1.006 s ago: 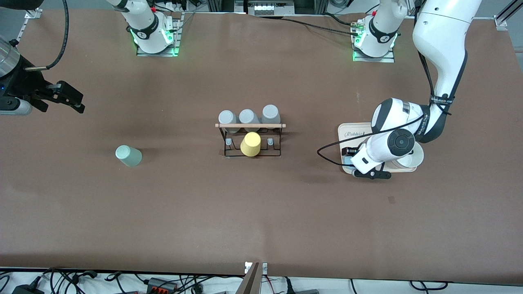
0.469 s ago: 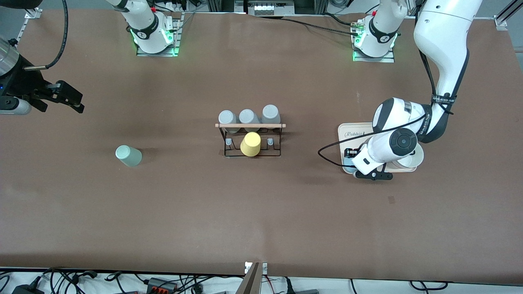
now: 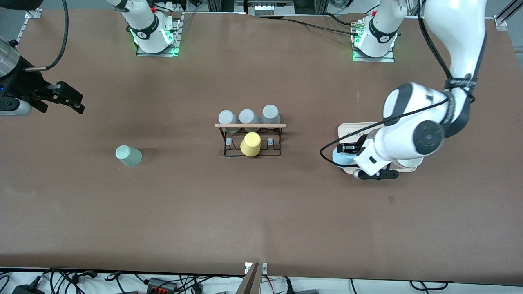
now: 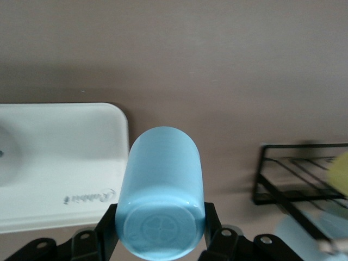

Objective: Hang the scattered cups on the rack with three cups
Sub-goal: 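Grasp the light blue cup with the left gripper and lift it, then carry the blue cup to the rack while the right gripper reaches the green cup, then hang the blue cup beside the yellow cup while the right gripper grasps green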

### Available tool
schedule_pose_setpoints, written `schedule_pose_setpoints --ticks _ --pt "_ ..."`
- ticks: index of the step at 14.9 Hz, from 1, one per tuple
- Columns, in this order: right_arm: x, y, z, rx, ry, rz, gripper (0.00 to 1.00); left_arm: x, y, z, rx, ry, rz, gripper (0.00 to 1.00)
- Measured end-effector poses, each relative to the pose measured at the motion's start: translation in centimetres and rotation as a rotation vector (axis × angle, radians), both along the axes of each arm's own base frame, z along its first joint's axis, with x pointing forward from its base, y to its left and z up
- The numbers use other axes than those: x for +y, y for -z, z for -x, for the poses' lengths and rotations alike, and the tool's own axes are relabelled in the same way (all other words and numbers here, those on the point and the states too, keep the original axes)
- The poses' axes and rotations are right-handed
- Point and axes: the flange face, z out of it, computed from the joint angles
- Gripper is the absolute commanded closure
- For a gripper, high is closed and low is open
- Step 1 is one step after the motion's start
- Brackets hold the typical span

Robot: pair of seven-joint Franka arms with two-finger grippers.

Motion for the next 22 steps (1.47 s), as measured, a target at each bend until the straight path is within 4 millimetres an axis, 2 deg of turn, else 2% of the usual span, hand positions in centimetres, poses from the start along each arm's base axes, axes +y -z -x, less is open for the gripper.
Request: schedule_pose_setpoints --ticks 2,7,9,11,14,18,22 --pt "0.0 1.0 -0.5 0.016 0.0 0.002 0.0 -2.4 -1.1 0.5 0.031 -0.069 0.026 0.99" --pt "0.0 2.9 -1.3 0.051 0.001 0.005 0.0 -14.0 -1.6 3.0 0.105 -0.223 0.053 0.99" --pt "-0.3 4.0 -1.6 0.08 0.007 0.007 0.0 -17.0 -1.9 3.4 0.111 -0.258 0.051 0.99" --pt "-1.3 6.1 -2.3 0.119 0.013 0.009 0.0 -18.3 -1.7 3.4 0.114 -0.276 0.052 0.99" --pt "-2.9 11.0 -4.1 0.179 0.022 0.011 0.0 -19.4 -0.7 3.2 0.1 -0.287 0.064 0.99" --pt "-5.4 19.4 -5.7 0.189 0.054 0.008 0.0 -20.9 1.5 3.8 0.089 -0.26 0.034 0.99" --pt "-5.9 27.3 -6.3 0.215 0.059 0.008 0.0 -21.9 2.7 4.3 0.088 -0.238 0.014 0.99"
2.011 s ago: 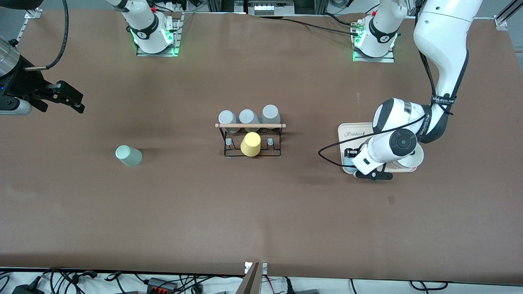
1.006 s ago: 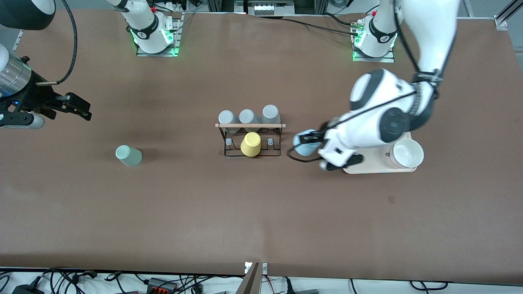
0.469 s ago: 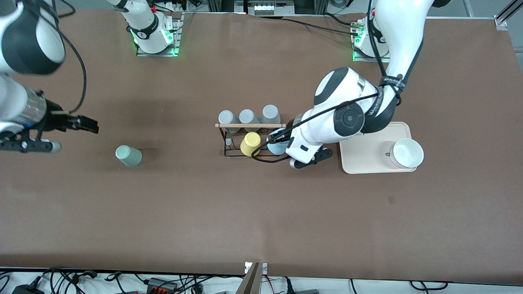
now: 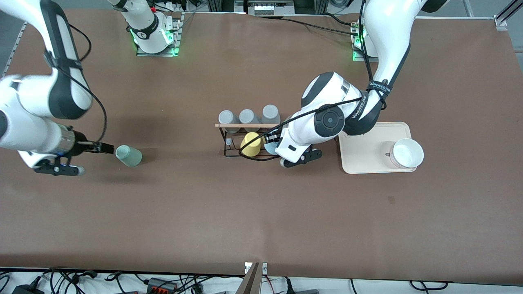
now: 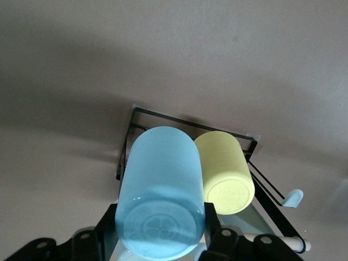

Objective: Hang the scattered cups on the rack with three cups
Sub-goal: 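Hang the blue cup beside the yellow cup while the right gripper grasps green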

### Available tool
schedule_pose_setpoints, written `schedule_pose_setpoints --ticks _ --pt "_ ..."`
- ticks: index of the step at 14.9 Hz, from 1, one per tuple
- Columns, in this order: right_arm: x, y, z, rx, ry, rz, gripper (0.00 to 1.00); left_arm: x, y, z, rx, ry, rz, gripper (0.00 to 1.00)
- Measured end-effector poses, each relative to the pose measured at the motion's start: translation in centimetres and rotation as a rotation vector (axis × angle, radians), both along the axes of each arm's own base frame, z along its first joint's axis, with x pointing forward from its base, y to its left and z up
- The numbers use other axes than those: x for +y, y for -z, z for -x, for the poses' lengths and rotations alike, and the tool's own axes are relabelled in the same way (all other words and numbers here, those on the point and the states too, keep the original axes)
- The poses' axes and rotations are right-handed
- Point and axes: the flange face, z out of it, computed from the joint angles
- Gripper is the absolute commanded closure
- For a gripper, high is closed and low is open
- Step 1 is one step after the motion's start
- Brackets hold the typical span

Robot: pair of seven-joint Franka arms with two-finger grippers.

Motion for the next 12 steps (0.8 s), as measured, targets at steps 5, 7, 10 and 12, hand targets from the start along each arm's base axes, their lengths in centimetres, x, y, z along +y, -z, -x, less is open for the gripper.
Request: schedule_pose_setpoints --ticks 5,7,10,12 --pt "0.3 6.1 0.5 0.003 -0.012 -0.003 0.0 -1.6 2.9 1.4 -0.022 0.056 -0.064 0.98" --pt "0.5 7.8 1.4 0.007 -0.017 -0.004 0.0 -2.1 3.7 1.8 -0.034 0.078 -0.088 0.95" --pt "0.9 9.7 2.6 0.006 -0.025 -0.006 0.0 -2.4 4.3 1.9 -0.039 0.083 -0.093 0.36" --pt "1.1 10.5 3.1 0.007 -0.027 -0.006 0.02 -1.9 4.5 1.4 -0.044 0.071 -0.094 0.0"
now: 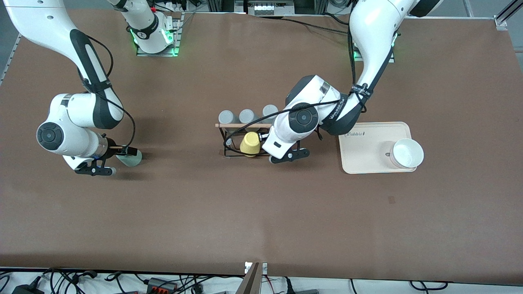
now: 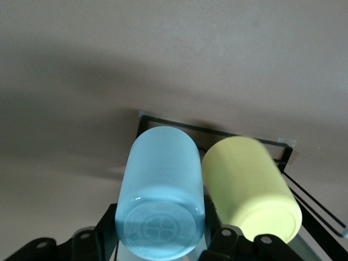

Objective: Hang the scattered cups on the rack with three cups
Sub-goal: 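Hang the blue cup beside the yellow cup while the right gripper grasps green, then release the blue cup and withdraw the left gripper while the right lifts green, then carry the pale green cup with the right gripper to the rack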

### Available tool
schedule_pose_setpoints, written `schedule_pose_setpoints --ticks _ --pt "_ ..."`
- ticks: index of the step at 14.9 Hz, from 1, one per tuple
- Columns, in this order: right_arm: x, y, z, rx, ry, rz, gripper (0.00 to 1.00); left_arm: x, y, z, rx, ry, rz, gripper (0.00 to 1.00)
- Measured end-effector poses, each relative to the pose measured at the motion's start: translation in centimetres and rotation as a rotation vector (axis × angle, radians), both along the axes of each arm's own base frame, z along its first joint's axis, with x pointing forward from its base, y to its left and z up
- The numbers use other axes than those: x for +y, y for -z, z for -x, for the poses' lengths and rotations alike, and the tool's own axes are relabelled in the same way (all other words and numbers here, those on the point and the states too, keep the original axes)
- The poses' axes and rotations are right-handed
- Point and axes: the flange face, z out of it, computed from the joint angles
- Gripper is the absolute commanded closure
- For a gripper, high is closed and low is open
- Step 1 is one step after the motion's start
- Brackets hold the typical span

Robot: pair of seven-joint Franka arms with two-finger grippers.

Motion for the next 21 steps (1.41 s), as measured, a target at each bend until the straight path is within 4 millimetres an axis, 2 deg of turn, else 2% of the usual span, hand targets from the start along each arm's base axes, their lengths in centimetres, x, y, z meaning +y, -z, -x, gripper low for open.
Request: schedule_pose_setpoints --ticks 1,3,6,8,10,12,13,15,18,21 --pt "0.0 0.1 0.1 0.001 -0.005 -0.001 0.14 0.7 -0.4 -0.7 -0.008 -0.013 0.004 0.0" --pt "0.0 -0.1 0.1 -0.002 -0.029 -0.005 0.36 3.1 -2.8 -2.6 -0.038 -0.049 0.016 0.0" --pt "0.0 -0.4 0.0 -0.008 -0.04 -0.006 0.61 9.9 -9.4 -5.2 -0.06 -0.105 0.012 0.0" --pt "0.0 -0.7 -0.1 -0.014 -0.042 -0.007 0.69 15.6 -14.2 -6.1 -0.072 -0.09 0.009 0.0" --pt "0.2 -1.0 -0.3 -0.022 -0.047 -0.008 0.7 21.3 -17.9 -6.3 -0.09 0.003 0.018 0.0" --pt "1.4 -2.6 -1.2 -0.039 -0.065 -0.01 0.7 26.2 -20.9 -6.2 -0.117 0.076 0.03 0.0" --pt "2.7 -4.1 -1.8 -0.036 -0.082 -0.01 0.7 28.0 -22.1 -5.9 -0.122 0.095 0.031 0.0" --pt "6.2 -8.0 -2.8 -0.036 -0.096 -0.007 0.7 29.6 -23.7 -5.0 -0.117 0.127 -0.011 0.0" --pt "12.3 -13.3 -3.7 -0.054 -0.095 -0.023 0.7 29.6 -24.4 -3.8 -0.092 0.162 -0.096 0.0" --pt "18.9 -16.7 -3.2 -0.055 -0.067 -0.034 0.7 30.1 -24.3 -3.4 -0.076 0.184 -0.195 0.0"
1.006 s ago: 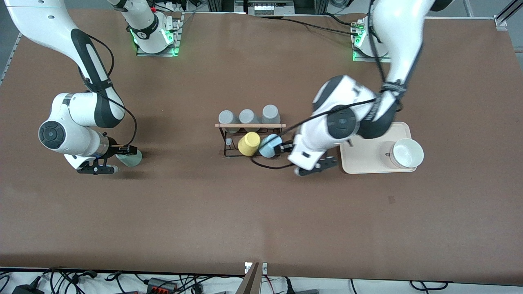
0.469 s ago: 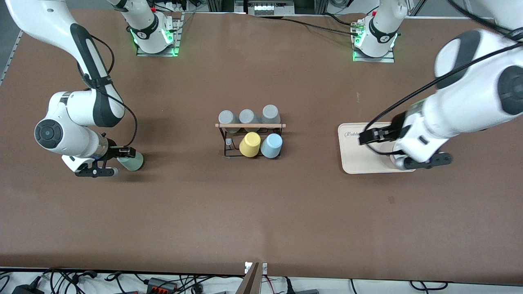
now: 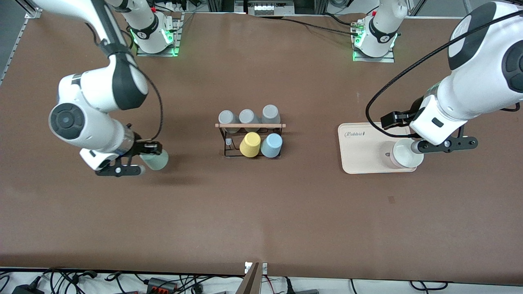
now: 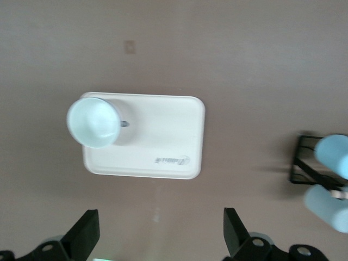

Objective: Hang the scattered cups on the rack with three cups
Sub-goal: 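Carry the pale green cup with the right gripper to the rack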

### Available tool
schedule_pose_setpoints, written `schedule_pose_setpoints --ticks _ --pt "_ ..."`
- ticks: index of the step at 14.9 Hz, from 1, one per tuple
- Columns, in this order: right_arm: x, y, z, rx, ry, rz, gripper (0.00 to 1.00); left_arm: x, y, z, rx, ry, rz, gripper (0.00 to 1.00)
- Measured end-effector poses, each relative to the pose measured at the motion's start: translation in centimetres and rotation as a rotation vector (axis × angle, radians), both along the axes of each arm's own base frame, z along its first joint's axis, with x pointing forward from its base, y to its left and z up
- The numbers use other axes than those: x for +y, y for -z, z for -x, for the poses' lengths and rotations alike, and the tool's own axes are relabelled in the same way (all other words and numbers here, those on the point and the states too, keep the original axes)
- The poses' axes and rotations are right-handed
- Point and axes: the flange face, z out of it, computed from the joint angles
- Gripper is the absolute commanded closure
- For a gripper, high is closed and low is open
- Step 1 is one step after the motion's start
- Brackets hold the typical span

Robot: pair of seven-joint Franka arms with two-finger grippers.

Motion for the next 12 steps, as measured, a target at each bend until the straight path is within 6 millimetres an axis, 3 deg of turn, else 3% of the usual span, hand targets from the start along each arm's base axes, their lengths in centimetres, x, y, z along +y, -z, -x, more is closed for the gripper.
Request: schedule_pose_setpoints --ticks 4,7,12 --pt "6.7 -1.9 0.7 -0.002 0.049 -0.032 0.7 -0.1 -1.2 0.7 -0.053 0.004 -0.008 0.0" --pt "10.8 -2.6 1.5 -0.014 0.079 -0.036 0.7 0.5 -0.6 2.4 -0.078 0.01 -0.017 0.0" --pt "16.5 -2.3 3.8 -0.014 0.118 -0.027 0.7 4.3 -0.4 3.0 -0.072 0.085 -0.005 0.0"
